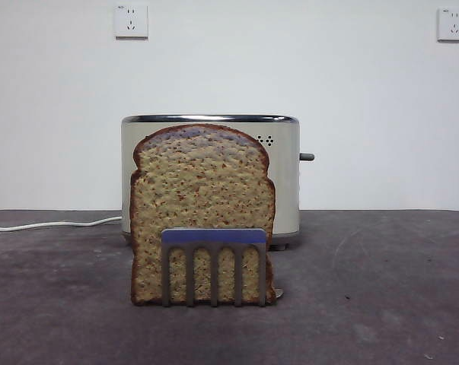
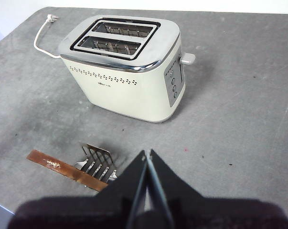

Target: Pick up a slice of bread from the rack,put the bread on the toaster,press the button

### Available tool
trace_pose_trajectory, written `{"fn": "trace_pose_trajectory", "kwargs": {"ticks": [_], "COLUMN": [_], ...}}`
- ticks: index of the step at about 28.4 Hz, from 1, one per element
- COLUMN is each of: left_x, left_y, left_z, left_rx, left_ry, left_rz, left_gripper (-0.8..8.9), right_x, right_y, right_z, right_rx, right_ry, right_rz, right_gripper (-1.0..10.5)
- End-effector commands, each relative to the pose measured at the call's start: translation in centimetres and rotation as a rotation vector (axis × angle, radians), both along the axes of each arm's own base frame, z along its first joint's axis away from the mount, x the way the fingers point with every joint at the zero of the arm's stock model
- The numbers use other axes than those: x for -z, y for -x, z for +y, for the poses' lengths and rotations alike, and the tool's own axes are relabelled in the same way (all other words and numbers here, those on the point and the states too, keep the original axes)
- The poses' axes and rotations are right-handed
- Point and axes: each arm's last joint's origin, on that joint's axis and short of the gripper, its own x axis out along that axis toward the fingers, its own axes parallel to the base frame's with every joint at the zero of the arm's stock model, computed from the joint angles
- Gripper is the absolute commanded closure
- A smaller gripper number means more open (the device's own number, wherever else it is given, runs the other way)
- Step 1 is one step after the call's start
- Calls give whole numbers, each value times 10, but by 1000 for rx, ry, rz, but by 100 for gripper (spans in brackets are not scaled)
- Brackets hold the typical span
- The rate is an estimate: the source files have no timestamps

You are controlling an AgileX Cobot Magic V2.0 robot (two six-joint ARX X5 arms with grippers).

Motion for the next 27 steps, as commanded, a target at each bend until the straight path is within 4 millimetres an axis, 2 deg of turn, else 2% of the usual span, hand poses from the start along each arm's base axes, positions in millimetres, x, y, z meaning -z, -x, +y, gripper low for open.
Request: {"fn": "trace_pose_trajectory", "kwargs": {"ticks": [1,6,11,20,24,27], "left_x": [0,3,12,46,72,88], "left_y": [-4,-16,-36,-70,-87,-100], "left_z": [-3,-12,-32,-90,-121,-141], "left_rx": [30,111,201,325,346,363], "left_ry": [-11,-58,-140,-402,-586,-636], "left_rz": [-10,-17,7,49,53,50], "left_gripper": [191,191,191,192,192,192], "right_x": [-1,0,2,7,10,10], "right_y": [1,0,-6,-19,-24,-24], "right_z": [0,2,4,7,7,7], "right_rx": [-9,-55,-79,-91,-90,-91], "right_ry": [5,-21,-30,-28,-26,-25], "right_rz": [-8,1,25,76,97,104], "right_gripper": [958,958,958,958,958,958]}}
